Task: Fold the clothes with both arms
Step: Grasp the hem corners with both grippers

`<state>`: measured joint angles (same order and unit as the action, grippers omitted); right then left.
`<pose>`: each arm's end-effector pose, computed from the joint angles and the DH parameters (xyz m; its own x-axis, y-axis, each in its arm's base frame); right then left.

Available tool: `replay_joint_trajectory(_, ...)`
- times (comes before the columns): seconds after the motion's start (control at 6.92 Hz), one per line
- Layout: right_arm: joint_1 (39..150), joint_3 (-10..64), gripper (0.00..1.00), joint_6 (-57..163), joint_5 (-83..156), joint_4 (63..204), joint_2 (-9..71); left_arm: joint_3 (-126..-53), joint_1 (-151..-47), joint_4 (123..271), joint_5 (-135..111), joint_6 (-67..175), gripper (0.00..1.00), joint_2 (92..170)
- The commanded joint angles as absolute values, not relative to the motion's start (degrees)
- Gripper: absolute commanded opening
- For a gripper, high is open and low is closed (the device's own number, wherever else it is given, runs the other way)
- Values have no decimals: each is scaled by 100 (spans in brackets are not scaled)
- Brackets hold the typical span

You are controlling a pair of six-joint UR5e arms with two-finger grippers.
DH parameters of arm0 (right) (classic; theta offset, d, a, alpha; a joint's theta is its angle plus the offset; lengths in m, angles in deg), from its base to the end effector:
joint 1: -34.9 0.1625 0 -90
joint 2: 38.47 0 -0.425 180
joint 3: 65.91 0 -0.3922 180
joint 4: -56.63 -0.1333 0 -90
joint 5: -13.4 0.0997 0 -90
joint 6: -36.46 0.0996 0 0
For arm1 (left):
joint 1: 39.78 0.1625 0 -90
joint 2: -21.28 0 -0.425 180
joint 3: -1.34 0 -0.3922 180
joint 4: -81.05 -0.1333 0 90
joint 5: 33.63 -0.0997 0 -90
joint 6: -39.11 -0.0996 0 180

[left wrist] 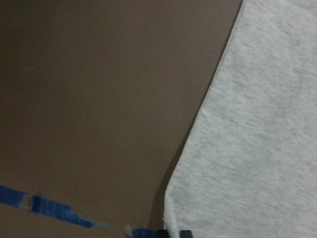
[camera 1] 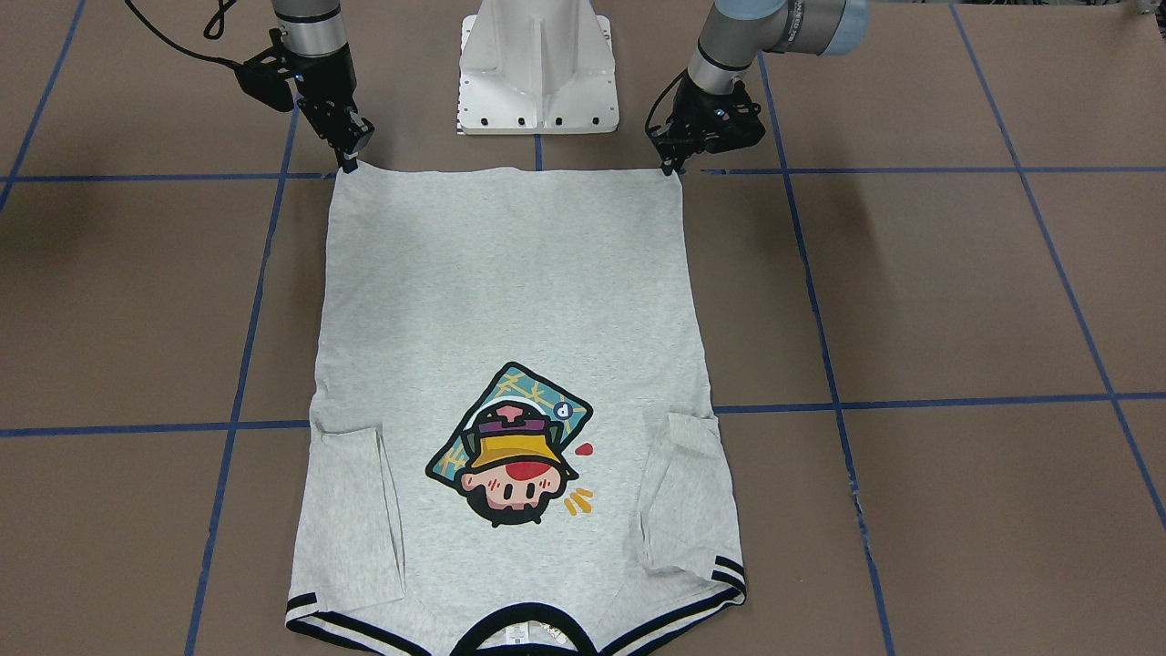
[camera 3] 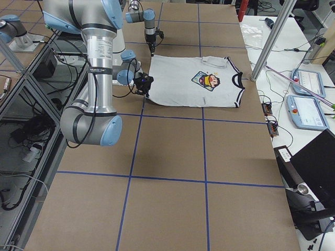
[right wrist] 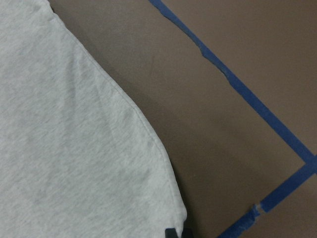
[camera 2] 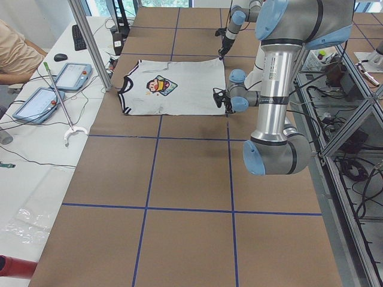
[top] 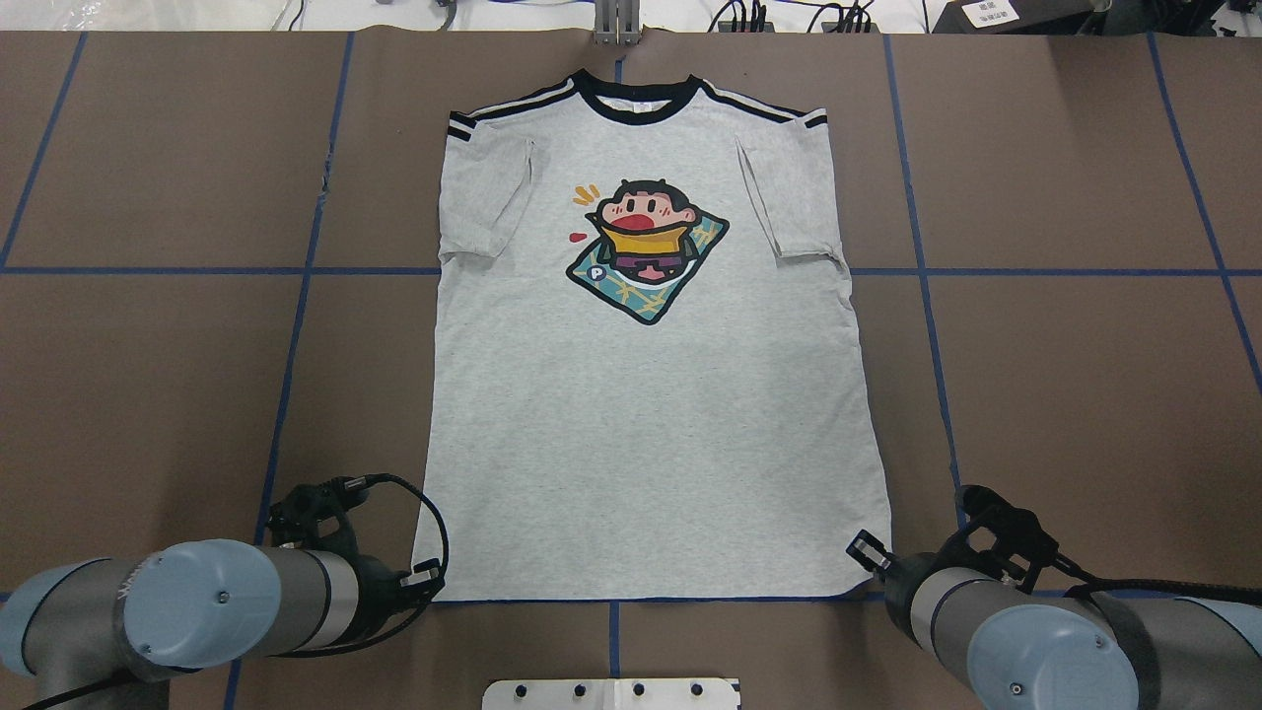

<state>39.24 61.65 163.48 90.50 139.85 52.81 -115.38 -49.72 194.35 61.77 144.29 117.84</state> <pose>-0.4328 -0.1888 0.3582 0.4458 0.6224 0.6433 -0.6189 0.7335 -0.2809 0.4850 -0.2108 0.3409 0.4988 -0.3521 -0.7920 0.2332 0.9346 -0.2686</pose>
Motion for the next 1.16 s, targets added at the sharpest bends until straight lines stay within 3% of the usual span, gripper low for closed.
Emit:
replay_joint_trajectory(0.0, 3833, 6293, 0, 16364, 9030, 13987, 5102, -12299, -4954, 19435, 6243, 14449, 0, 11001)
replay_joint_trajectory(0.43, 3499, 6584, 0, 16381, 9030, 13987, 5117, -12698, -4770, 19443, 6235, 14651, 0, 10820)
replay_joint_trajectory(0.87, 3603, 6619, 0, 16381, 9012, 13995, 5161, -12753, -4918, 19443, 6200, 14564, 0, 11409)
replay_joint_trajectory(1.01, 4065, 6593, 0, 16242, 9047, 14004, 5109, -12742, -5528, 19426, 6225, 14459, 0, 11514)
